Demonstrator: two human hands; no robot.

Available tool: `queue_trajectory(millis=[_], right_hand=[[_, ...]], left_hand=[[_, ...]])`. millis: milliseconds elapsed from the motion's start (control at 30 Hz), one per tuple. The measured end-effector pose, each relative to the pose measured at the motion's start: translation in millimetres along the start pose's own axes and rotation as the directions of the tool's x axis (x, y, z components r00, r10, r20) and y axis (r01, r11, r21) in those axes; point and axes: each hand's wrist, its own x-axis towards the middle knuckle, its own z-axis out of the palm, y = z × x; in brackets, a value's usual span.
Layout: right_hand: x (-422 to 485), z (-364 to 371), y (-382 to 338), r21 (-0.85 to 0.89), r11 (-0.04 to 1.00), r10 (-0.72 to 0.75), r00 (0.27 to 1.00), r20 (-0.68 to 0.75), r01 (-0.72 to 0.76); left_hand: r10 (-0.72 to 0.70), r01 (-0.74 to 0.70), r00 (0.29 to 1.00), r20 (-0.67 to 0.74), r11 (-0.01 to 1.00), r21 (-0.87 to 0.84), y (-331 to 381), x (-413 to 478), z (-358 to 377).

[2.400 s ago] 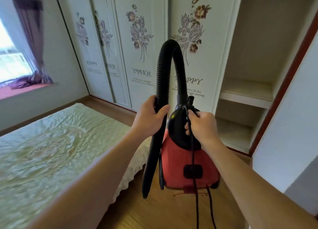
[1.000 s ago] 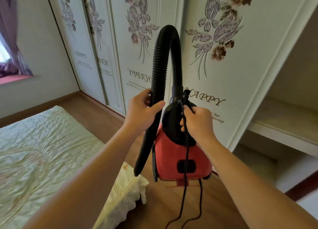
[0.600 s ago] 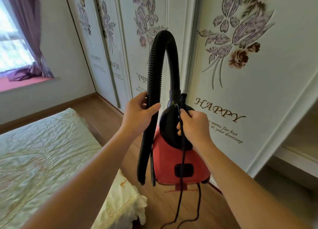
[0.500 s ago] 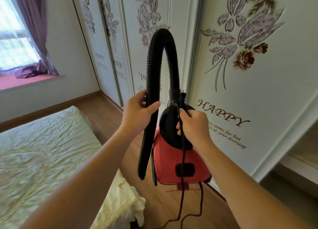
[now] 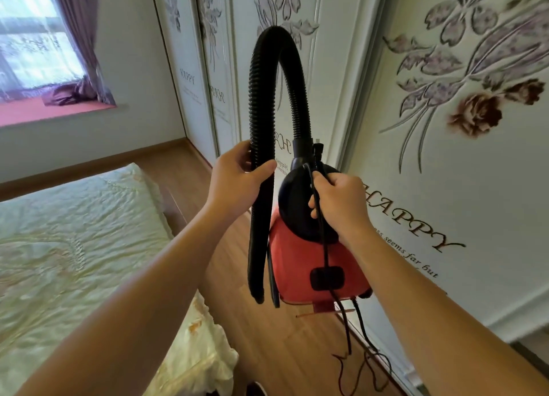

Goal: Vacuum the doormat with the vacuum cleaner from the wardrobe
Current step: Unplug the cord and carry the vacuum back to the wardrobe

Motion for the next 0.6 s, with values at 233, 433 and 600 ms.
queue_trajectory(millis=[233,433,600], right_hand=[[89,52,17,-0.019,0.999,0.048,0.995,0.082,-0.047],[160,104,14,-0.040,0.998,0.061,0.991,0.119,-0.057],[210,145,4,-0.002,0.999,0.050,0.983,0.175,-0.051]], left_hand=[[-0.017,0.017,0.999,-0.048,1.000,-0.010,-60,81,-5],[-0.026,0.028,0.995,-0.099,0.999,0.023,-95,147,-25],[-0.015,0.021,0.987,-0.160,0.999,0.036,-117,192,-45]])
